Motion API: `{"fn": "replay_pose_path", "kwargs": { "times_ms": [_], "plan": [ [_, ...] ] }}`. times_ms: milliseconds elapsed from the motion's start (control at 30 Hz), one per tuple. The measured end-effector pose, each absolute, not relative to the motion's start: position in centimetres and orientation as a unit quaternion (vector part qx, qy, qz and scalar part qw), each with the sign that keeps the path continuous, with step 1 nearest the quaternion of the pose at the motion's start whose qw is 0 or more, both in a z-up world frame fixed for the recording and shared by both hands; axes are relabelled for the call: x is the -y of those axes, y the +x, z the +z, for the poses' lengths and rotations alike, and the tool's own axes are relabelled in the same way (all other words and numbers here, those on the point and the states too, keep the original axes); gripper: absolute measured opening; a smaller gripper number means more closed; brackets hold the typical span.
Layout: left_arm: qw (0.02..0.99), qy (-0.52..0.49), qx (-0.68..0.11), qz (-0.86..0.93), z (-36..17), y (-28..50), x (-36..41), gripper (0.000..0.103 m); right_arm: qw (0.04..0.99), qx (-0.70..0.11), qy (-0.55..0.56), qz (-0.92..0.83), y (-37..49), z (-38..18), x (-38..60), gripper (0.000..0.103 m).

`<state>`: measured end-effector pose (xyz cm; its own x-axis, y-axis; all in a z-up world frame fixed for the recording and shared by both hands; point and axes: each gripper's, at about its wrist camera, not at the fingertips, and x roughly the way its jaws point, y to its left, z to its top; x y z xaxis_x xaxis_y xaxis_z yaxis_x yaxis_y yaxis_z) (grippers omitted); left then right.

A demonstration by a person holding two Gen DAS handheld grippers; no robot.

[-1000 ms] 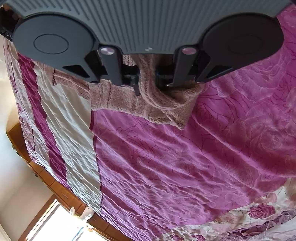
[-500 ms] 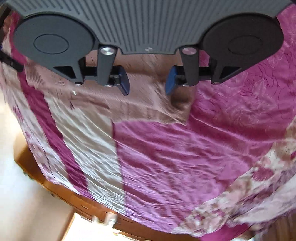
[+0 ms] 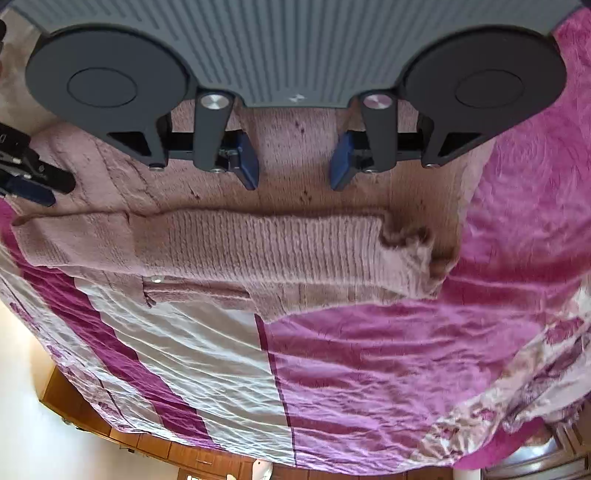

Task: Fold small clothes
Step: 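Open both tools to release the folded hem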

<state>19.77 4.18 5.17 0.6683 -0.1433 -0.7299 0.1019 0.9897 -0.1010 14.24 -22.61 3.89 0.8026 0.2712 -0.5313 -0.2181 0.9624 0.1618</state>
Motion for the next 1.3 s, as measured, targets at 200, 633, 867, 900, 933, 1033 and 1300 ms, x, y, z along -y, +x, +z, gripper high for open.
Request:
{"fn": "replay_pose_path", "kwargs": {
  "times_ms": [200, 633, 867, 900, 933, 1033, 1300],
  "plan": [
    [0.912, -0.06, -0.4, -0.065, 5.7, 19.6, -5.4, 0.051, 0.944, -0.281, 0.122, 0.124, 13.3, 5.0, 25.1, 0.055],
    [0.926, -0.073, -0.368, -0.048, 9.5, 19.9, -8.0, 0.066, 0.94, -0.278, 0.191, 0.06, 15.1, 6.0, 31.1, 0.056],
    [0.925, -0.083, -0.372, 0.001, 9.0, 21.2, -8.6, 0.066, 0.933, -0.293, 0.195, 0.079, 16.1, 5.2, 30.7, 0.055],
    [0.924, -0.084, -0.373, 0.012, 8.9, 21.1, -8.7, 0.066, 0.932, -0.294, 0.194, 0.085, 16.1, 5.2, 30.6, 0.055],
    [0.924, -0.086, -0.371, 0.017, 8.7, 21.1, -8.8, 0.066, 0.932, -0.294, 0.191, 0.091, 16.1, 5.1, 30.4, 0.055],
    [0.924, -0.086, -0.37, 0.037, 8.3, 20.7, -9.0, 0.066, 0.931, -0.297, 0.183, 0.103, 16.1, 5.1, 29.9, 0.055],
    [0.928, -0.072, -0.362, 0.049, 7.4, 21.2, -8.8, 0.066, 0.929, -0.297, 0.195, 0.1, 17.1, 5.0, 30.1, 0.055]
  ]
}}
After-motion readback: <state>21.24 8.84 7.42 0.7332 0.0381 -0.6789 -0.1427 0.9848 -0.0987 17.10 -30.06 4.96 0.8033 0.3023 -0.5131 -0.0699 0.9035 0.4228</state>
